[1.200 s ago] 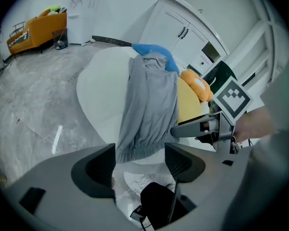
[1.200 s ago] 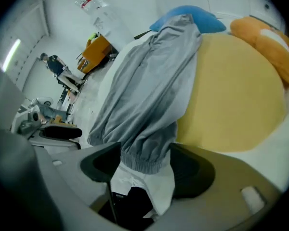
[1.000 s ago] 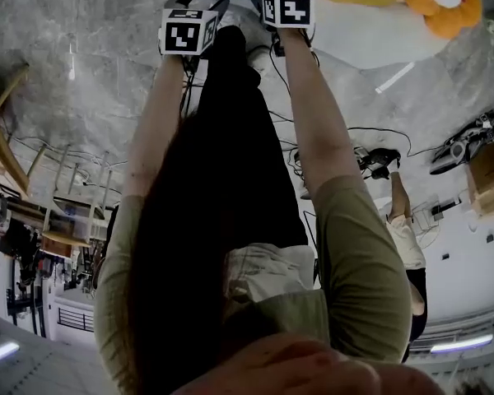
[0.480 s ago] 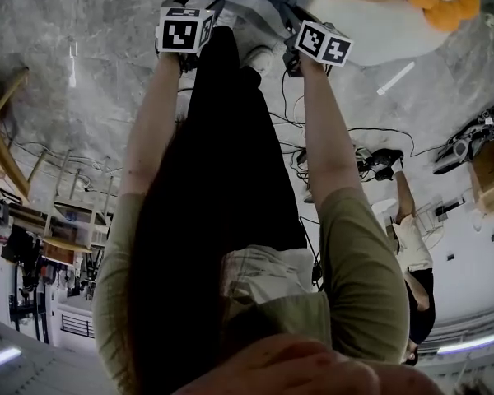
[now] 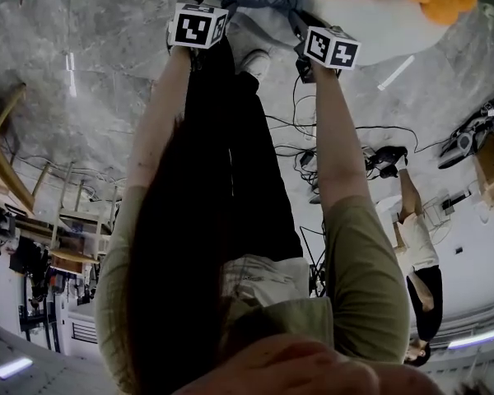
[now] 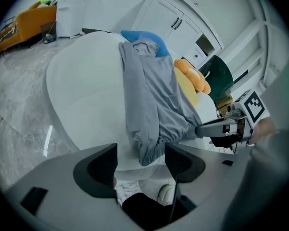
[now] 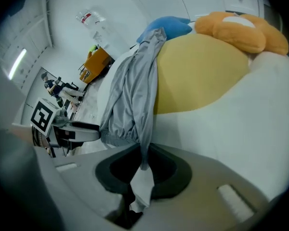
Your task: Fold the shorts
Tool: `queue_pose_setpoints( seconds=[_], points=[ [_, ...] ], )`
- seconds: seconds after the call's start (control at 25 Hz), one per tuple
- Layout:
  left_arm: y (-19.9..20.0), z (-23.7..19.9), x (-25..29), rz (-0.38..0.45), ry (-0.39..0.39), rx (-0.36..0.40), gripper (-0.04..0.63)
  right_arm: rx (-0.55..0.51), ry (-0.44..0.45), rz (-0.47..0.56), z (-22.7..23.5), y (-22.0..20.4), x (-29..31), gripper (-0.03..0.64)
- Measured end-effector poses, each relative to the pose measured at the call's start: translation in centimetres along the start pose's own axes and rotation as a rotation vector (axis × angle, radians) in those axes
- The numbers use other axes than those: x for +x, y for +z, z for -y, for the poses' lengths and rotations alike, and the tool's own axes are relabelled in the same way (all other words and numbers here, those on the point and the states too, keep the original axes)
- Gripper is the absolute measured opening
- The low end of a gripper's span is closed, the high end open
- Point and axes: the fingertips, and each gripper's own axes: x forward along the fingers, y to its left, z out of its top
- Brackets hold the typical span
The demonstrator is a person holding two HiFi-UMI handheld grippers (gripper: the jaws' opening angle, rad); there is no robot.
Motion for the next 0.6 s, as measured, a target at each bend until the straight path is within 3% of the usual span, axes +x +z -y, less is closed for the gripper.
queue_pose_setpoints(
  seconds=[0.08, 0.2, 0.32, 0.44, 0.6],
  points=[
    [0.0, 0.2, 0.8, -0.016, -0.003, 0.01, 0.31, 0.014, 0.045, 0.023, -0.3, 0.0, 0.1, 0.051],
    [-0.3, 1.0, 1.8, -0.031, -0.025, 0.019, 0.31, 0.041, 0.208, 0.068, -1.8, 0.2, -0.7, 0.049],
    [-0.7, 1.3, 2.3, -0.009, -0.061, -0.037, 0.31, 0.11, 0.319, 0.114, -2.6, 0.4, -2.0, 0.043],
    [-0.8, 1.2, 2.8, 0.006, -0.087, -0.107, 0.31, 0.098, 0.303, 0.117, -2.0, 0.2, -2.3, 0.042],
    [-0.7, 1.2, 2.9, -0.032, -0.05, -0.036, 0.304, 0.006, 0.262, 0.08, -1.8, 0.3, -1.7, 0.041]
  ],
)
